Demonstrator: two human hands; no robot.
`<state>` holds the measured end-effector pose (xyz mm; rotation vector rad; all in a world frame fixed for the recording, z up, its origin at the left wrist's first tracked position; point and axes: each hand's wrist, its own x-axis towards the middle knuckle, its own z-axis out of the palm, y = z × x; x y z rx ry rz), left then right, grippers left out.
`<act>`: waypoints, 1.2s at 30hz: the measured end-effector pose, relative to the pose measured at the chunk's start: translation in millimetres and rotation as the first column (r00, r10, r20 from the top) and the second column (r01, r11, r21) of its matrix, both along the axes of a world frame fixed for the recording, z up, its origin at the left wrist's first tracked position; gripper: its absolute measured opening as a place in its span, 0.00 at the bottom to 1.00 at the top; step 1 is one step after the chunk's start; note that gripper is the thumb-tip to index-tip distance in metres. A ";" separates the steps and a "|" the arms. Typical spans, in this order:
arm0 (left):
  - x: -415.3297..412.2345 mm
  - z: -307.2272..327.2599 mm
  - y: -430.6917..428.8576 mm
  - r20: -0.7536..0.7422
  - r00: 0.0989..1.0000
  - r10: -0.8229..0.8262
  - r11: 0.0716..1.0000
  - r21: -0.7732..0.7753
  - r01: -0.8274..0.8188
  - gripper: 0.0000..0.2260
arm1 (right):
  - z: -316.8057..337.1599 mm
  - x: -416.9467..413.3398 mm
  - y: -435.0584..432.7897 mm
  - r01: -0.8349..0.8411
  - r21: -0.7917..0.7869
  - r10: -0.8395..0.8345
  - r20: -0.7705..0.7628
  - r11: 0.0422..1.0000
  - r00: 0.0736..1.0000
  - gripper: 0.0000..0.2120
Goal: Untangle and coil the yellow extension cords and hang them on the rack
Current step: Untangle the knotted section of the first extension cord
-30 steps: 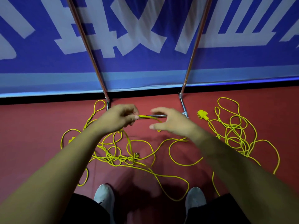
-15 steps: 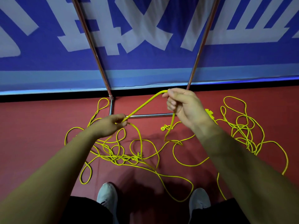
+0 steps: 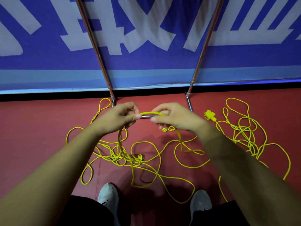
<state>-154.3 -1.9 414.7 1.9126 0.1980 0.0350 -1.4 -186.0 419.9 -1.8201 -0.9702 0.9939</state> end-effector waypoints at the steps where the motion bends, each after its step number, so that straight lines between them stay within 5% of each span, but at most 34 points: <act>1: 1.1 -0.5 1.2 0.024 1.000 0.019 1.000 -0.017 -0.018 0.09 | 1.0 -7.3 3.7 -0.023 0.023 0.022 0.015 0.999 1.000 0.08; 4: -0.4 -7.3 12.9 0.016 1.000 -0.001 0.998 -0.055 0.001 0.09 | 7.3 -10.6 6.7 0.031 0.160 -0.011 -0.121 0.987 0.993 0.10; 6: -4.6 -21.9 22.4 -0.196 0.975 -0.104 0.994 0.011 0.108 0.11 | 13.5 -2.7 4.9 0.135 0.292 -0.031 -0.337 0.947 0.941 0.12; 8: -12.0 -42.5 28.5 -0.551 0.815 -0.179 0.933 0.169 0.318 0.03 | 15.4 3.3 3.7 0.297 0.385 -0.038 -0.554 0.874 0.832 0.12; 10: -18.6 -59.8 32.3 -0.653 0.749 -0.114 0.863 0.309 0.400 0.05 | 12.0 9.0 2.1 0.425 0.389 -0.065 -0.671 0.817 0.738 0.13; 13: -20.2 -60.6 40.8 -0.439 0.895 0.076 0.967 0.252 0.041 0.07 | 8.7 22.2 -3.0 0.430 0.329 -0.274 -0.425 0.841 0.863 0.13; 16: -14.0 -45.8 44.8 -0.180 0.937 0.299 0.949 0.154 -0.274 0.04 | 2.4 35.6 -10.5 0.401 0.108 -0.387 -0.125 0.910 0.913 0.13; 20: -3.4 -6.0 26.9 0.122 0.879 0.462 0.872 -0.244 -0.424 0.01 | -20.6 42.4 -24.1 0.234 -0.299 -0.200 0.140 0.925 0.970 0.10; 22: -1.5 12.1 13.2 0.185 0.887 0.423 0.897 -0.223 -0.381 0.03 | -22.5 39.5 -23.7 0.186 -0.337 -0.096 0.268 0.923 0.959 0.24; 25: 1.2 17.4 -6.7 0.126 0.975 0.183 0.971 -0.179 -0.159 0.07 | -7.5 21.7 -11.8 0.102 -0.042 -0.101 0.046 0.994 0.994 0.43; 30: 6.9 6.7 -8.4 0.105 0.984 0.145 0.967 -0.226 -0.118 0.12 | 3.7 -25.5 8.6 -0.072 0.121 0.101 -0.250 0.990 0.963 0.09; 33: 0.8 -9.8 8.4 0.031 0.999 0.010 0.984 -0.176 -0.005 0.18 | 10.4 -25.7 12.0 0.021 0.189 0.039 -0.311 0.982 0.950 0.08; 36: -12.2 -44.5 26.6 -0.301 0.941 -0.156 0.974 0.112 0.197 0.17 | 21.6 -12.1 8.4 0.131 0.331 0.056 -0.501 0.934 0.864 0.08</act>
